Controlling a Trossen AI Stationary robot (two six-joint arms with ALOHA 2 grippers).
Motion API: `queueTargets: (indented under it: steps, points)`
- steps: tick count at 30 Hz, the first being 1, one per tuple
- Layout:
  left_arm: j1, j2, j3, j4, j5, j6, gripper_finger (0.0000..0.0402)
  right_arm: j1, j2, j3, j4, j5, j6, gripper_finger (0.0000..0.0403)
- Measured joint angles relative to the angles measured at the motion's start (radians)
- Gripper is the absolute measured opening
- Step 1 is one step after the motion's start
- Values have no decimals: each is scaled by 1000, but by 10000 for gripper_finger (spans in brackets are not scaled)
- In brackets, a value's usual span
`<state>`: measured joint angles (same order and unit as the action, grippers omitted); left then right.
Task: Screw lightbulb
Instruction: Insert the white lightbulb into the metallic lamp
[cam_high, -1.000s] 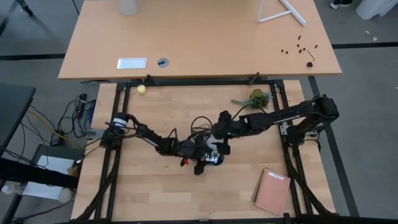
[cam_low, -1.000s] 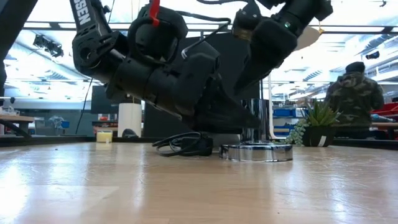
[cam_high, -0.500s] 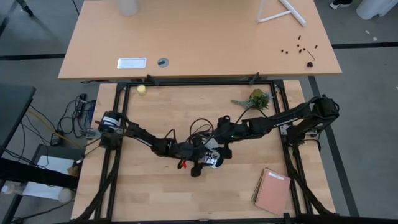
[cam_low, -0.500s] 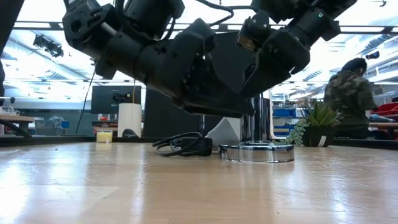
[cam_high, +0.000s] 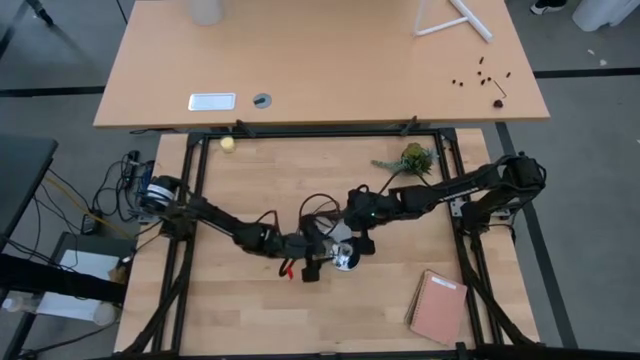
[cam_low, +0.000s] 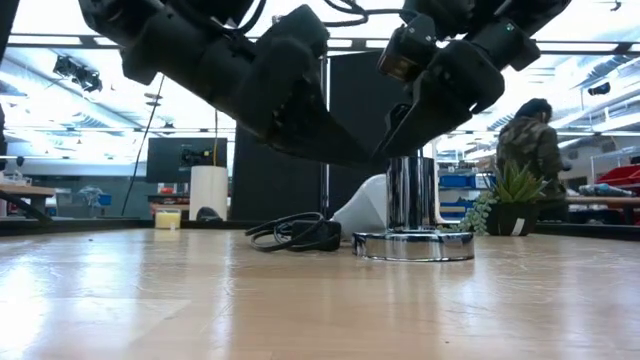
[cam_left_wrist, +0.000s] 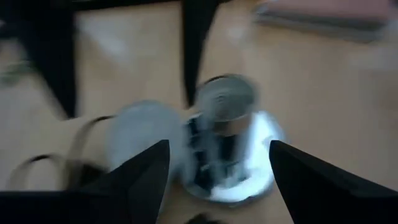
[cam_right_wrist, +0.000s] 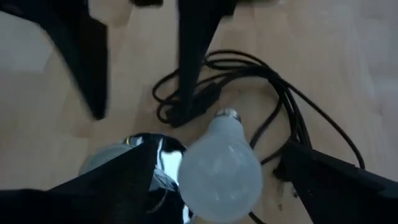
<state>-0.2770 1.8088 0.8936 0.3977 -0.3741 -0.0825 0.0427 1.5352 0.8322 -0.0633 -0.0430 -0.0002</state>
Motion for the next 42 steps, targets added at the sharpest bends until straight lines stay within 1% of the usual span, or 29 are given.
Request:
queueTargets:
  steps: [3,4,8,13,20,22,27,33,35,42]
  points:
    - [-11,0,0,-29,-143,3,280,-13,0,0,-21,-10,18,353]
    - [-12,1,0,-37,-164,4,280,-18,0,0,-29,-10,22,352]
    - [-11,13,0,-52,-175,-4,280,-20,0,0,-68,-11,6,352]
    - [-3,17,0,-53,-175,-18,280,-20,-22,0,-65,-11,-8,354]
    - [34,78,0,-23,-171,50,280,-20,-70,0,-63,-10,-26,350]
    - [55,79,0,-21,-149,49,280,-20,-71,0,-64,-11,-22,350]
    - [110,79,0,-24,11,46,280,-20,-64,0,-76,-26,-20,348]
    - [156,79,0,-30,78,88,278,-20,-64,0,-67,-29,-19,348]
    - [167,79,0,-31,91,103,270,-20,-64,0,-67,-29,-18,348]
    - [199,80,0,-30,183,112,225,-20,-64,0,-49,-29,-9,348]
